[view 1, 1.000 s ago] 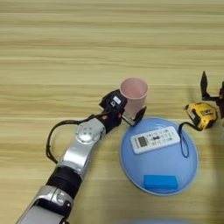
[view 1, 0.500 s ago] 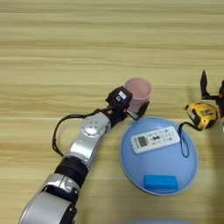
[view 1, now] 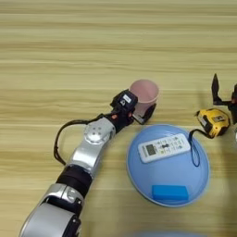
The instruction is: Move the objects on the table
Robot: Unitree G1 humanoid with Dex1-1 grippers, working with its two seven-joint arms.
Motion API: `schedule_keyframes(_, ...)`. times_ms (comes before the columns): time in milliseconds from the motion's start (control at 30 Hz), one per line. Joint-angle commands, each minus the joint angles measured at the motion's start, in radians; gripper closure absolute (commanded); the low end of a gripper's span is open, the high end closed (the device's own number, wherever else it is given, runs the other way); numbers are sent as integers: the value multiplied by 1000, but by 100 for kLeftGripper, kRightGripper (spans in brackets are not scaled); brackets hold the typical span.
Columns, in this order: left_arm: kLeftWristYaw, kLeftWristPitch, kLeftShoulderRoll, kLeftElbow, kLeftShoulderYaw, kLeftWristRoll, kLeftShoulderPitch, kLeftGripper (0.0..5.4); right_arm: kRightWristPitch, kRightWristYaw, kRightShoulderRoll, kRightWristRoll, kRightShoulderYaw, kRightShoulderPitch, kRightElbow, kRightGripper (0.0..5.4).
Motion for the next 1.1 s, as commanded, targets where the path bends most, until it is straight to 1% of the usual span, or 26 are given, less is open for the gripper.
schedule_keyframes(33,-20,35,29,-118,15,-24,52,107,-7,-1,0,-6,3,3,-10,0)
schedule_keyframes(200,-42,97,74,-270,27,-48,146,107,-6,-1,-1,-6,4,3,-12,0)
schedule_keyframes(367,-46,158,107,-378,44,-71,226,107,-5,-1,-2,-6,4,3,-14,0)
schedule_keyframes(433,-47,175,117,-408,46,-79,255,107,-5,-1,-2,-6,4,1,-11,0)
schedule_keyframes(600,-46,201,130,-448,52,-85,305,107,-6,-1,-3,-6,4,-3,-5,0)
schedule_keyframes(800,-35,201,133,-441,59,-85,323,107,-7,0,-3,-6,5,-7,3,0)
schedule_keyframes(1100,-28,189,128,-413,57,-79,320,107,-10,0,-3,-7,6,-14,17,0)
